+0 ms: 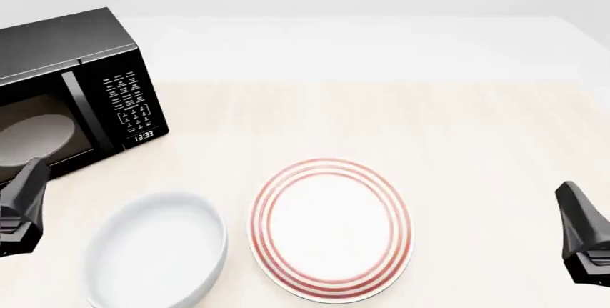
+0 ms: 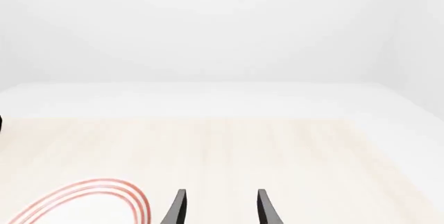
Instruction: Open the microwave.
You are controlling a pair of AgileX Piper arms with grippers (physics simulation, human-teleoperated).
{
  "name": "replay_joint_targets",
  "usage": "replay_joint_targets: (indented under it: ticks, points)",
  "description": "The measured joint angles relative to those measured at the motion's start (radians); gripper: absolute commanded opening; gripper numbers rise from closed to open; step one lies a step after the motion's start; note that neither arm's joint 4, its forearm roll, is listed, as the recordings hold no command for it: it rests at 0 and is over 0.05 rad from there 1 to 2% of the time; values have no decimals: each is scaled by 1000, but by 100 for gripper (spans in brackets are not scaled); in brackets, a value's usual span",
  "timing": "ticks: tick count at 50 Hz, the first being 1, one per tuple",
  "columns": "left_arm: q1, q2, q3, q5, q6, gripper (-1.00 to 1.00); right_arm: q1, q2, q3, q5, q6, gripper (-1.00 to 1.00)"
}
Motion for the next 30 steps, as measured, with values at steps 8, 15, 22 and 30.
replay_joint_targets:
  ticks: [8, 15, 22, 30]
  points:
    - [-2, 110, -44, -60, -4, 100, 0, 6, 0, -6, 2, 100]
    - [-9, 221, -66, -138, -15, 100, 0, -1, 0, 1, -1, 100]
    - [-3, 330, -74, -231, -43, 100, 0, -4, 0, 4, -2, 100]
    - [21, 452, -81, -330, -80, 100, 0, -6, 0, 6, -3, 100]
